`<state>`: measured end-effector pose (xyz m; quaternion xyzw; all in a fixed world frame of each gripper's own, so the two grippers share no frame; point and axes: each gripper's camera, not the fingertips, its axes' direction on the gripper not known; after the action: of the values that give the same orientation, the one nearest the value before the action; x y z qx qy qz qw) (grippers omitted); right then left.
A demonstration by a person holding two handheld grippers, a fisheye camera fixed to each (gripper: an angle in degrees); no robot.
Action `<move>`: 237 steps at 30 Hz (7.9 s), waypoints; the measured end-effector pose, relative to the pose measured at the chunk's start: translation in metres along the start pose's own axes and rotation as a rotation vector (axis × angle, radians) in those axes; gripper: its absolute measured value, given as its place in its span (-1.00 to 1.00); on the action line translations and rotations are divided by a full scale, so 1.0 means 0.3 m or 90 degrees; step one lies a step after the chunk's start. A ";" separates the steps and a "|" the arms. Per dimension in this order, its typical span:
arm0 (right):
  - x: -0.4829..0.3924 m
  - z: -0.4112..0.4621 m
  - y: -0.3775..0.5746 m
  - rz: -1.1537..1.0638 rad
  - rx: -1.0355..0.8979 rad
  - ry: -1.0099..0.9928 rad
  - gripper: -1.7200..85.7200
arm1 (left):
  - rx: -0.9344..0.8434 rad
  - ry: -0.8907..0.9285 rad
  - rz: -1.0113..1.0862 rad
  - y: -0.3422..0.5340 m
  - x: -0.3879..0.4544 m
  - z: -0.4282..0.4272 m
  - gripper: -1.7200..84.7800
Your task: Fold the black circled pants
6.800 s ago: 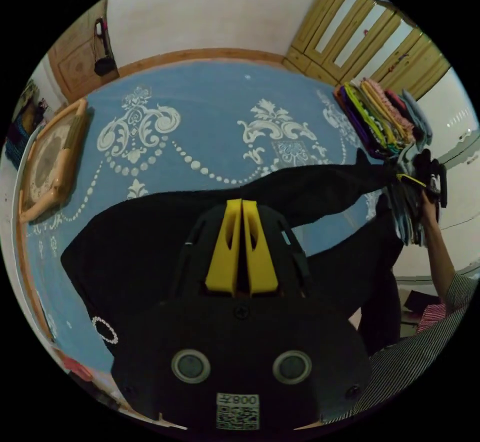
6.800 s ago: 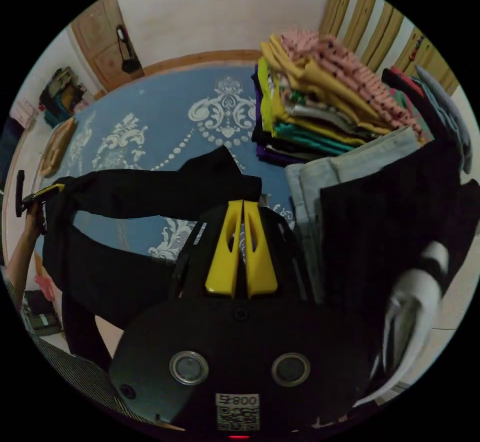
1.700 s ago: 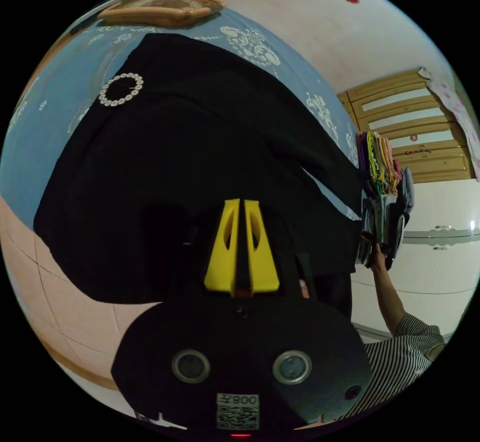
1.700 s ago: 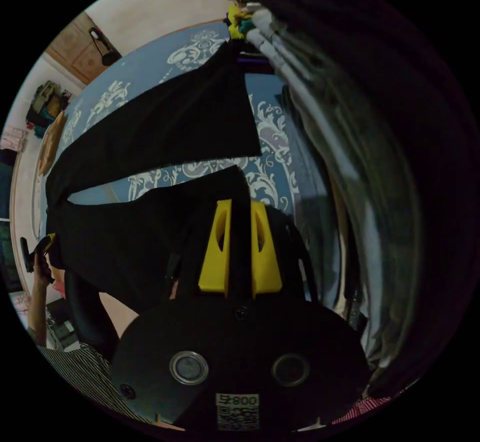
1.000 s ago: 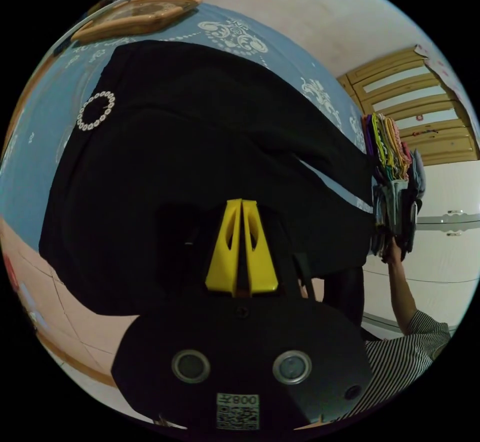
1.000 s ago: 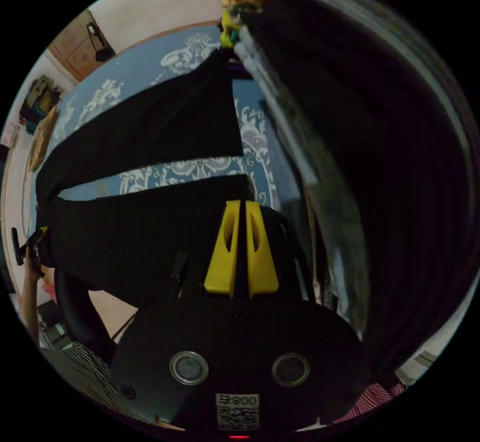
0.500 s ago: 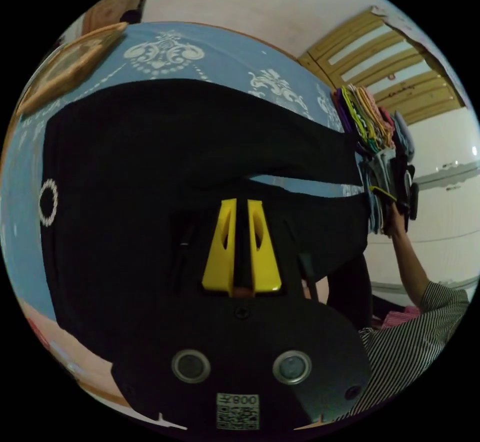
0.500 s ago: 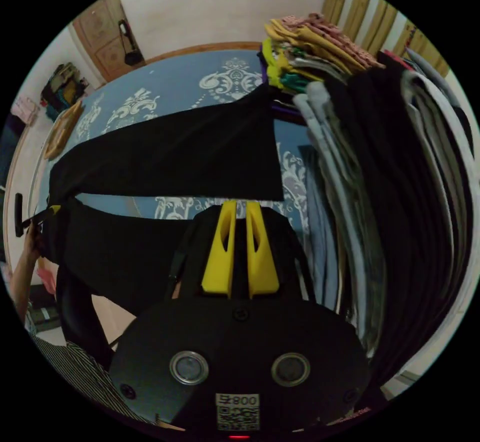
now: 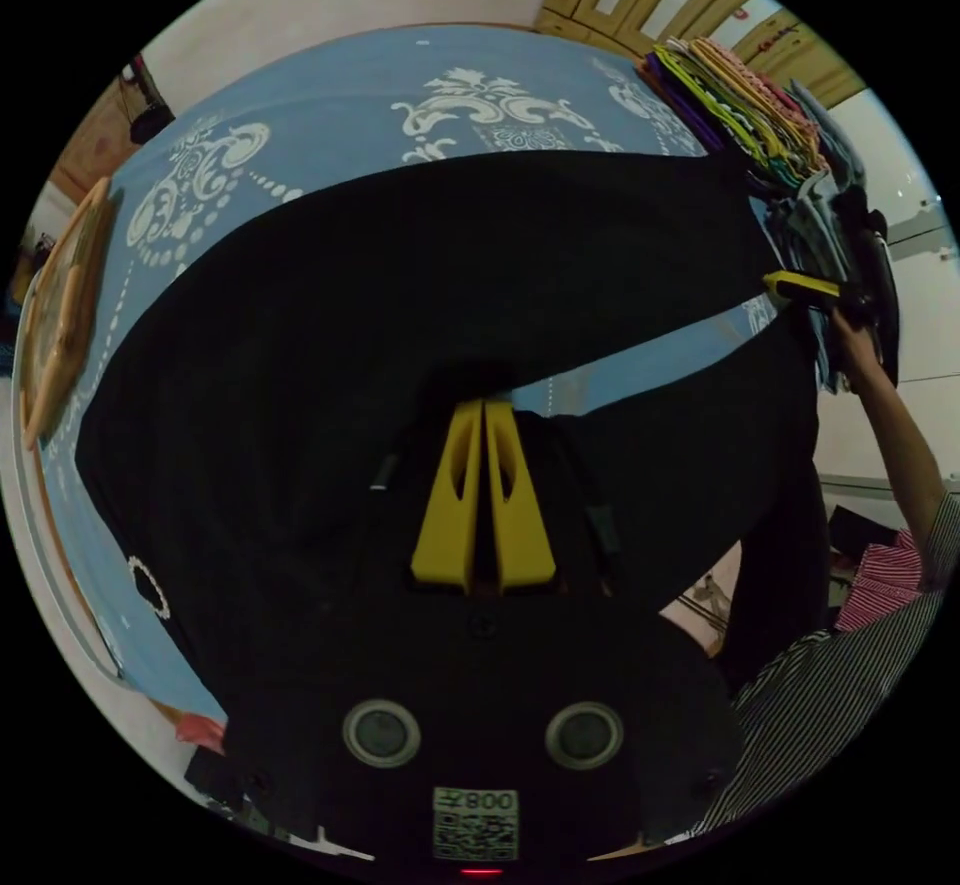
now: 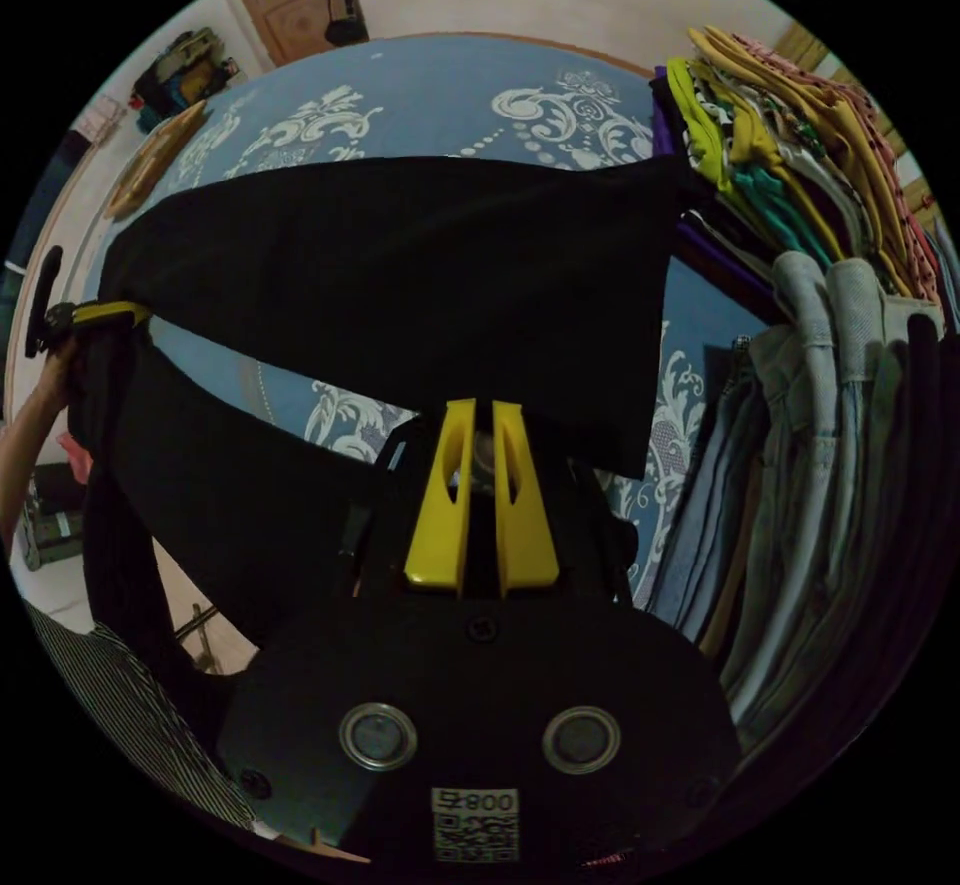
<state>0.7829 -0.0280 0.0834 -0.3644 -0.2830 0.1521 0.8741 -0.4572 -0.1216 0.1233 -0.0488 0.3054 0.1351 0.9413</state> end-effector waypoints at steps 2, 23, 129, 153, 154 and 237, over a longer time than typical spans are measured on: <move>0.005 -0.002 -0.015 -0.002 -0.003 -0.003 -0.89 | 0.027 -0.005 0.013 -0.011 0.033 -0.014 -0.92; 0.048 0.006 -0.106 -0.021 -0.024 0.004 -0.95 | -0.015 -0.003 0.081 -0.196 0.168 0.038 -0.95; -2.042 1.125 -0.594 -0.277 -0.028 -0.126 -0.96 | 0.193 0.069 -0.248 1.323 -0.760 -0.538 -0.95; -2.369 1.352 -0.372 -0.334 -0.031 0.003 -0.96 | 0.132 -0.053 -0.299 1.572 -0.716 -0.640 -0.96; -2.373 1.359 -0.376 -0.327 -0.029 -0.001 -0.96 | 0.134 -0.056 -0.300 1.573 -0.715 -0.643 -0.96; -2.607 1.389 -1.739 -0.434 -0.041 -0.033 -0.74 | 0.019 -0.084 -0.075 0.558 -1.145 -1.326 -0.85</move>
<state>-0.0592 -0.5267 0.3996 -0.2726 -0.4152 -0.1484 0.8551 -0.9952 -0.1078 0.0021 -0.0433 0.2413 0.0780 0.9664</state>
